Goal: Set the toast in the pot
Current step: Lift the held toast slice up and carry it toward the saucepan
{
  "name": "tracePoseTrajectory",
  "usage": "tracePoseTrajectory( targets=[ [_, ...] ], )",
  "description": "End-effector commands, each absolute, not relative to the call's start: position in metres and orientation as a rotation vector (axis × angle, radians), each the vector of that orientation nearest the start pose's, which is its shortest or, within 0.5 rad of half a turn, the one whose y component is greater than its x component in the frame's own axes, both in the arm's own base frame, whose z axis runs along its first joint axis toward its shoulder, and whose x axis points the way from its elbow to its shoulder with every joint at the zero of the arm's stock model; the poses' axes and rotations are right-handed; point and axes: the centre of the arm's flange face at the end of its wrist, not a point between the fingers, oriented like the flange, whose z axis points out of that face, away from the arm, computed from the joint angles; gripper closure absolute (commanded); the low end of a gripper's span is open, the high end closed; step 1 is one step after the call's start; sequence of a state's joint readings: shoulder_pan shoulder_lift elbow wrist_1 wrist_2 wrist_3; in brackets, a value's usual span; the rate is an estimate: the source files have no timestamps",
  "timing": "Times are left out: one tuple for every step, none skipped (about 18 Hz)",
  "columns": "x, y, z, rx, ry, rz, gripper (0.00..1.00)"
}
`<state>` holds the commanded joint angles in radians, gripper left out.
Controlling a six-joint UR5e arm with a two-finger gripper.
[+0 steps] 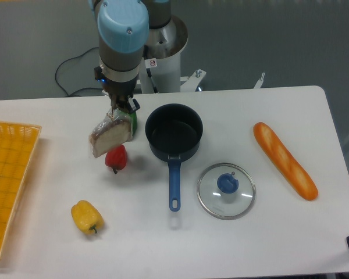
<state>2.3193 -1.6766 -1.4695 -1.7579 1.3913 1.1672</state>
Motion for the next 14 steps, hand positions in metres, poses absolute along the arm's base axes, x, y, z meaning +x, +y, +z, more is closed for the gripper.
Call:
tracePoseTrajectory(
  targets=[
    [-0.240,0.481,0.468,-3.012,0.637,-0.400,1.00],
    [-0.242,0.478,0.468,-3.012,0.635,-0.401,1.00],
    [-0.247,0.475,0.466,-3.018,0.618,-0.408,1.00],
    [-0.248,0.473,0.464,-3.022,0.609,-0.416,1.00],
    [-0.249,0.471,0.465,-3.021,0.604,-0.412,1.00],
    [-0.250,0.469,0.466,-3.021,0.597,-0.409,1.00],
    [-0.253,0.466,0.467,-3.023,0.583,-0.409,1.00],
    [-0.253,0.463,0.466,-3.025,0.578,-0.415,1.00],
    [-0.251,0.458,0.467,-3.026,0.574,-0.412,1.00],
    [-0.249,0.454,0.471,-3.024,0.567,-0.399,1.00],
    [-0.248,0.448,0.478,-3.025,0.543,-0.385,1.00],
    [-0.247,0.441,0.485,-3.026,0.522,-0.379,1.00],
    [-0.244,0.434,0.493,-3.024,0.512,-0.375,1.00],
    [-0.245,0.428,0.497,-3.025,0.495,-0.365,1.00]
  ],
)
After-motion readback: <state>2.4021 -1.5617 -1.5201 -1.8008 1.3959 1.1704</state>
